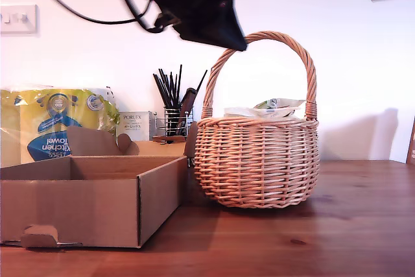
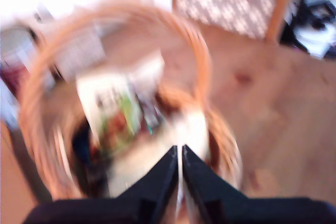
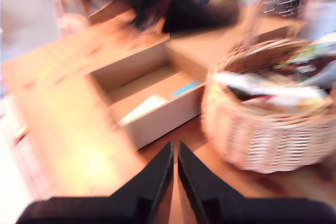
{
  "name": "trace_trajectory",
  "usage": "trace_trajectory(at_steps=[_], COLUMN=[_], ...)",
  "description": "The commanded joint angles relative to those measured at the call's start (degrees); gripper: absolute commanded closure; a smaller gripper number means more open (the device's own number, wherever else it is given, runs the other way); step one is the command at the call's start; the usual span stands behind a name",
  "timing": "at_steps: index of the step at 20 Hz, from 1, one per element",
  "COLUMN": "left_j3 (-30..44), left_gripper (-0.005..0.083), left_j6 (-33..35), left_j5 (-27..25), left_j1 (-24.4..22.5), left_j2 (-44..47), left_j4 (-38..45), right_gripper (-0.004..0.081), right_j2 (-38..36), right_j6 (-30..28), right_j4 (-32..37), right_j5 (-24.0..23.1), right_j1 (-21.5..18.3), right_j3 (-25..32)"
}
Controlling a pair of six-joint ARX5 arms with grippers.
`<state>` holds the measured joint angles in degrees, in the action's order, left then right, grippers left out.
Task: Move the bags of Easter eggs from the cardboard box on the left into the woven basket on the right side.
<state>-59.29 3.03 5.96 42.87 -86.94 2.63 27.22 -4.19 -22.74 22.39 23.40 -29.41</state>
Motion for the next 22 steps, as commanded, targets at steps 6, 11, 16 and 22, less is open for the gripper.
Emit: trace_trajectory(at_steps=[6,11,16,22], left_j3=[15.37,24.17,30.25,31.02], left_gripper=[0.0797,0.0797,0.0797,0.0797], left_j6=[-1.62,-2.69,-3.63,-4.44], left_j5=[2.67,5.22,6.23,8.63], left_j1=[-10.32,-19.69,-27.17,-30.8], left_j2=[14.23,26.93,39.65,51.67], left_j4=[4.94,8.61,7.87,-4.94], right_gripper=[0.0782,0.0782,0.0783,0.0782], right_j2=[-0.02,-0.02,-2.43,-10.78], right_j6=[4.48,6.47,7.19,6.97], right_j4=[17.0,18.12,12.96,5.25], right_j5=[-11.15,-17.46,-20.02,-19.96], right_j1=[-2.69,-4.68,-6.84,-6.97], right_j3=[-0.31,-0.26,-0.22,-0.22])
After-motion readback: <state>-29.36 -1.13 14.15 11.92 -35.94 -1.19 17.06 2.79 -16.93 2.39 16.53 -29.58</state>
